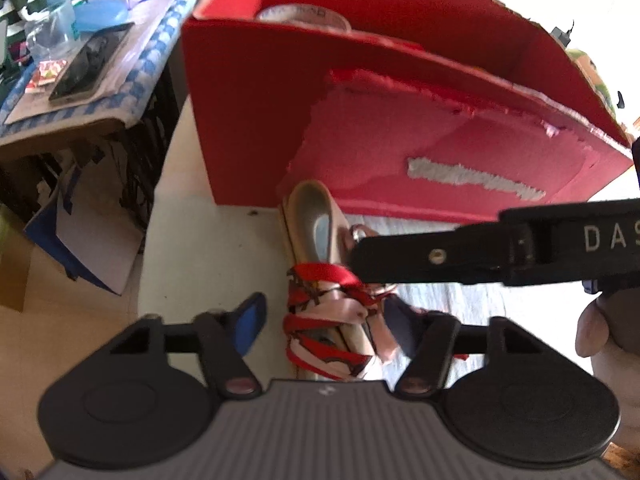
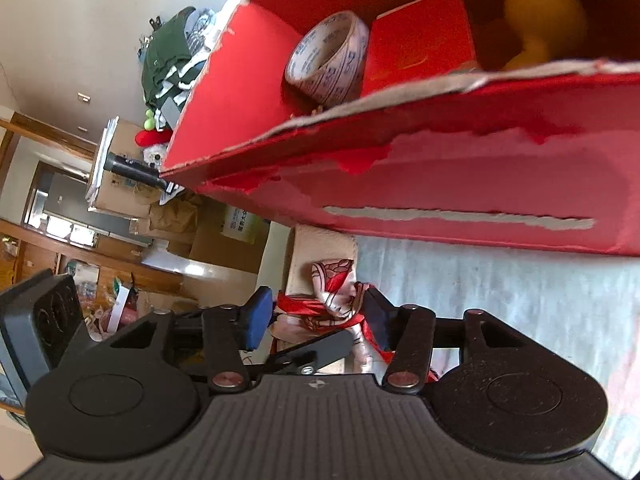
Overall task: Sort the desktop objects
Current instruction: 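Close the right gripper on the sandal's red straps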
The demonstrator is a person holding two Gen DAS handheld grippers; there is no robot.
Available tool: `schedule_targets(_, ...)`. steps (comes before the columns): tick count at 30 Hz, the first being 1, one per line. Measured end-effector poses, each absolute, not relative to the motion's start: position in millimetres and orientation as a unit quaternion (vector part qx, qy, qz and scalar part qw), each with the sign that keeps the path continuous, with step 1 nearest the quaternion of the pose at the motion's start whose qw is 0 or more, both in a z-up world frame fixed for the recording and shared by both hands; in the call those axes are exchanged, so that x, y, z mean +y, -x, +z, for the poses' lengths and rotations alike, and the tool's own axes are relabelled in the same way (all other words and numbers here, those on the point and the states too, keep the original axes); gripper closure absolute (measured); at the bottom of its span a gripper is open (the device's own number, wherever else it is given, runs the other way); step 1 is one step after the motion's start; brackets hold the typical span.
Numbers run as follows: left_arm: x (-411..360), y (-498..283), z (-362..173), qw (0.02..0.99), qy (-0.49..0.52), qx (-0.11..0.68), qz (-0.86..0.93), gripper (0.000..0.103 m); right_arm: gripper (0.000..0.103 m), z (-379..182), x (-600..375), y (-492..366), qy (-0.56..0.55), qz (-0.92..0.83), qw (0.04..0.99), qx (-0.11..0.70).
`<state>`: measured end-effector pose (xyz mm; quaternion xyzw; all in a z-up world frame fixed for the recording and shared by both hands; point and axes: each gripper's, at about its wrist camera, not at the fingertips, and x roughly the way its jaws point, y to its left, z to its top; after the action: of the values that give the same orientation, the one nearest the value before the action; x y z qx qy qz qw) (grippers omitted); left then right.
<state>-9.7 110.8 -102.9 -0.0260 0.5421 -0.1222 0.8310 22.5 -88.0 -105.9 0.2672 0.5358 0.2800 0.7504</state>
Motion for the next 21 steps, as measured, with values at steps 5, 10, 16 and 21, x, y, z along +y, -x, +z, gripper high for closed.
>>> schedule_targets(5,106.6,10.8,-104.9,0.831,0.019,0.544,-0.119,0.050,0.042,-108.4,-79.0,-24.9,-0.264,0.287,0.745,0.541)
schedule_targets(10,97.9,13.5,-105.2,0.834,0.002,0.539,-0.117,0.048,0.038,-110.6,-67.4,-26.1,-0.245,0.292,0.748,0.544)
schedule_targets(16,86.1,17.9,-105.1,0.838,-0.025,0.533,-0.116,0.052,0.052,-115.9,-64.9,-29.1,-0.219,0.282,0.753,0.553)
schedule_targets(21,75.4,20.5,-99.0,0.839,-0.040,0.526,-0.133,0.054,0.064,-122.5,-89.5,-32.2,-0.273,0.282,0.728,0.562)
